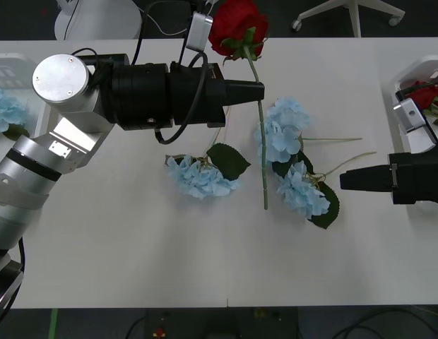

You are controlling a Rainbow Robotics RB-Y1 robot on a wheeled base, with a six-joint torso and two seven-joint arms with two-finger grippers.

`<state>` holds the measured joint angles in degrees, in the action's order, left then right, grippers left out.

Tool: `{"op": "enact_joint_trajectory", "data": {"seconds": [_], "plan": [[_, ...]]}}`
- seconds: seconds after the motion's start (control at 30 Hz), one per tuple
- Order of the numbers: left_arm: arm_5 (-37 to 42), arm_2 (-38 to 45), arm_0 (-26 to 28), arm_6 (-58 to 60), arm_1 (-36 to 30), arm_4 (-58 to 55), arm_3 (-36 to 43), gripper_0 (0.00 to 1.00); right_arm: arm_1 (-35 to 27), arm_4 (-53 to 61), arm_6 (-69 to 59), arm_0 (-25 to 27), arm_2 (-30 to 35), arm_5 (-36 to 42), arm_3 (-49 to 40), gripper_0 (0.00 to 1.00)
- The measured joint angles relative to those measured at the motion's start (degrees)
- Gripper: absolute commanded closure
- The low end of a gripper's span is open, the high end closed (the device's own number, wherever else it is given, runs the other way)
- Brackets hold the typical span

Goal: Put the red flowers into the right box and the blue flowers into the left box

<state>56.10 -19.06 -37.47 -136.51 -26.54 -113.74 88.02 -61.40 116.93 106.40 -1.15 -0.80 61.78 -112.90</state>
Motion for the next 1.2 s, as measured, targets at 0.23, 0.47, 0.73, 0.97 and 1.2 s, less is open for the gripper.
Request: {"op": "enact_joint_trajectory", "data": {"seconds": [0.23, 0.47, 0.73, 0.97, 1.2], "plan": [[0.0, 0.0, -0.01, 0.0, 0.0, 0.0, 0.0, 1.0, 3.23, 0.01, 0.08, 2.7, -2.43, -6.94, -4.16, 0.16], [0.0, 0.0, -0.01, 0.0, 0.0, 0.0, 0.0, 1.0, 7.7, -2.95, 0.18, 2.7, -8.31, -12.62, -5.39, 0.16], [0.0, 0.0, -0.01, 0.0, 0.0, 0.0, 0.0, 1.0, 10.29, -3.3, 0.19, 2.29, -14.01, -17.12, -6.56, 0.16], [0.0, 0.0, -0.01, 0.0, 0.0, 0.0, 0.0, 1.0, 13.38, -3.31, 0.19, 0.37, -16.18, -18.96, -6.56, 0.26], [0.0, 0.0, -0.01, 0.0, 0.0, 0.0, 0.0, 1.0, 15.43, -3.31, 0.18, -0.84, -16.2, -19.57, -6.57, 1.0]]}}
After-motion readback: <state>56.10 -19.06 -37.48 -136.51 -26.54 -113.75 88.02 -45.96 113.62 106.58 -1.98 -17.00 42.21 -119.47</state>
